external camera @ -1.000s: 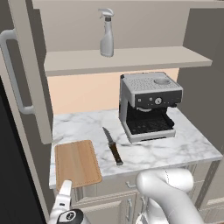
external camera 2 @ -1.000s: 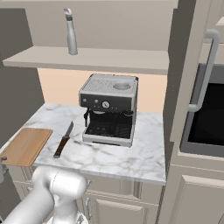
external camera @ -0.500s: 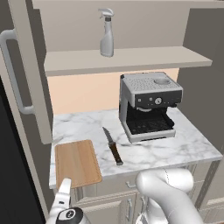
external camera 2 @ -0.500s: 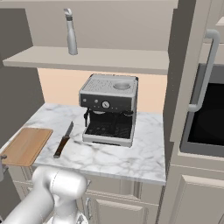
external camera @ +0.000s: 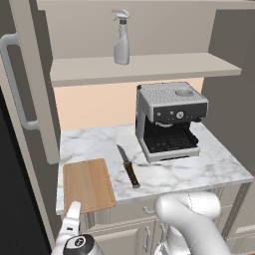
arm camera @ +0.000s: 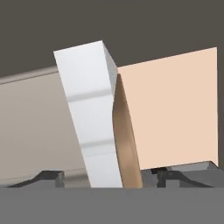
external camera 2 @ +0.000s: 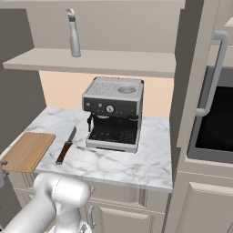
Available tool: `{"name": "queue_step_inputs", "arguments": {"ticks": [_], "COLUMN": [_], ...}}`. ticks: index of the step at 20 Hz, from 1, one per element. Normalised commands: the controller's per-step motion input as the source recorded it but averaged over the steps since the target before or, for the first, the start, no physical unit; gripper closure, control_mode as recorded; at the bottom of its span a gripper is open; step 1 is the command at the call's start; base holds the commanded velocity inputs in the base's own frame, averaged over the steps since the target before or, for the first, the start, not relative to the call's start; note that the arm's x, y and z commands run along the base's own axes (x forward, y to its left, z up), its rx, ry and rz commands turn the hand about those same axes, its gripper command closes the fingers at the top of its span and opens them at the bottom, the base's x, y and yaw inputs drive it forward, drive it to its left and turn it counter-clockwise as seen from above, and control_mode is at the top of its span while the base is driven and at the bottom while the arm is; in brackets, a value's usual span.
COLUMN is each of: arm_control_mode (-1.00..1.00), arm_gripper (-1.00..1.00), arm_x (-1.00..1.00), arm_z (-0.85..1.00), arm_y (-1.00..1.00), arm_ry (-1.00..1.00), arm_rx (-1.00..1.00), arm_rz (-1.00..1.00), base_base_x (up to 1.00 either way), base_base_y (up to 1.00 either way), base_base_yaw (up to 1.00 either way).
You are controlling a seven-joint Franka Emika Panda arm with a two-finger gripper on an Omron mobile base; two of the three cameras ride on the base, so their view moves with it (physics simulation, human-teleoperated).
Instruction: Move the cutting board and knife to the sink. Then move spray from the cabinet to the counter.
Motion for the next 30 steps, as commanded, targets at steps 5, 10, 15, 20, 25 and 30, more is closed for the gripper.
{"name": "queue_step_inputs", "arguments": {"ticks": [5, 10, 15, 20, 25, 30], "arm_control_mode": [-1.00, -1.00, -1.00, -1.00, -1.00, -1.00], "arm_gripper": [1.00, 1.00, 1.00, 1.00, 1.00, 1.00], "arm_x": [0.00, -0.09, -0.19, -0.14, -0.09, -0.13], "arm_z": [0.10, 0.20, 0.26, 0.37, 0.46, 0.50], "arm_y": [-0.02, -0.07, -0.15, -0.26, -0.29, -0.23], "arm_ry": [0.00, 0.00, 0.00, 0.00, 0.02, 0.03], "arm_rx": [0.00, 0.00, 0.00, 0.00, 0.00, 0.00], "arm_rz": [0.00, 0.00, 0.00, 0.00, 0.00, 0.00], "base_base_x": [0.00, 0.00, 0.00, 0.00, 0.00, 0.00], "base_base_y": [0.00, 0.00, 0.00, 0.00, 0.00, 0.00], "base_base_yaw": [0.00, 0.00, 0.00, 0.00, 0.00, 0.00]}}
